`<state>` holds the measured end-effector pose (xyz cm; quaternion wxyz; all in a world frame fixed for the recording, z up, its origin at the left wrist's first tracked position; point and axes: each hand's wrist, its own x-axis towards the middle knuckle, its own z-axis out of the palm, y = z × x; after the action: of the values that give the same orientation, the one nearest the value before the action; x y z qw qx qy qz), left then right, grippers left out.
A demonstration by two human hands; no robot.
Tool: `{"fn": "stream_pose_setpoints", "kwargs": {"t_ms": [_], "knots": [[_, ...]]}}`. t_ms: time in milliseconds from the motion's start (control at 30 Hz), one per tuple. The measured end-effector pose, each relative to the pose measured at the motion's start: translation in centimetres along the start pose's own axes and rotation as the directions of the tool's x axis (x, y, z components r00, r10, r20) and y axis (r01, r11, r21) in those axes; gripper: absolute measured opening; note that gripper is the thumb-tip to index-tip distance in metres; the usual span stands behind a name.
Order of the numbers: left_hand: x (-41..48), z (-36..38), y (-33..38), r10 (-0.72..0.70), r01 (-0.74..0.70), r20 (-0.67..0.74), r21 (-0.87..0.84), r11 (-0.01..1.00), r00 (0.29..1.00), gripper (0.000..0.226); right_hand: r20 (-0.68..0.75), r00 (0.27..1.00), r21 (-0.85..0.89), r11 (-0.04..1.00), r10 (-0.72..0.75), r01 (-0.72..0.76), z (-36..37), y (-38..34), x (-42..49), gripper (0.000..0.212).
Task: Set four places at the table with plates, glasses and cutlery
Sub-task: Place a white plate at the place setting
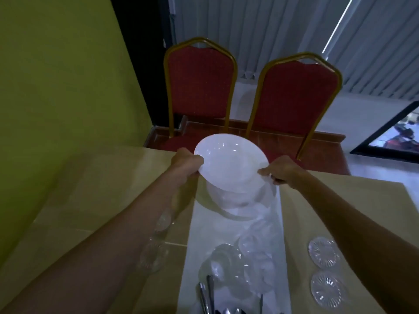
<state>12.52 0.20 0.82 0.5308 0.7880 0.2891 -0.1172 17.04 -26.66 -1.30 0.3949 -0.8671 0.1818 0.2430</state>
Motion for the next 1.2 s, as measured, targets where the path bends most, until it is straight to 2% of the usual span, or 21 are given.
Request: {"fn": "stream_pose_setpoints", "kwargs": {"t_ms": [67,167,333,600,733,800,1000,1200], "knots": [[0.6,-3.0,0.3,0.03,-0.03,-0.004,-0.025,0.999,1.0,0.021,0.011,0.998,-0.019,0.998,-0.068,0.068,0.5,-2.7,-0.2,0.026],[1.3,-7.5,-0.3,0.067,-0.068,-0.021,-0.028,0.997,0.998,0.021,0.075,0.984,-0.093,0.981,-0.161,0.167,2.7,-7.2,-0.5,0.017],[4.0,-12.3,-5.5,0.009,-0.016,-0.082,-0.092,0.996,0.997,0.025,0.155,0.969,-0.308,0.923,-0.191,0.231,8.5,-12.5,0.0,0.029],[7.0,-13.1,-12.7,-0.121,0.113,-0.032,-0.193,0.975,0.992,0.038,0.137,0.959,-0.577,0.766,-0.25,0.282,16.7,-12.1,0.5,0.049],[6.8,-12.6,-14.3,-0.133,0.129,-0.001,-0.242,0.962,0.991,0.045,0.074,0.957,-0.757,0.609,-0.279,0.236,18.1,-11.4,0.3,0.063],[6.7,-12.2,-14.7,-0.13,0.13,0.018,-0.261,0.956,0.991,0.05,0.043,0.962,-0.796,0.573,-0.27,0.197,18.7,-11.0,0.3,0.063],[6.5,-12.1,-14.8,-0.122,0.121,0.008,-0.199,0.972,0.992,0.047,-0.011,0.962,-0.814,0.561,-0.274,0.15,19.6,-11.3,-0.4,0.056],[5.0,-13.5,-15.1,-0.134,0.135,0.015,-0.139,0.981,0.991,0.017,-0.027,0.968,-0.742,0.654,-0.25,0.148,18.1,-11.2,-2.7,0.047]]}}
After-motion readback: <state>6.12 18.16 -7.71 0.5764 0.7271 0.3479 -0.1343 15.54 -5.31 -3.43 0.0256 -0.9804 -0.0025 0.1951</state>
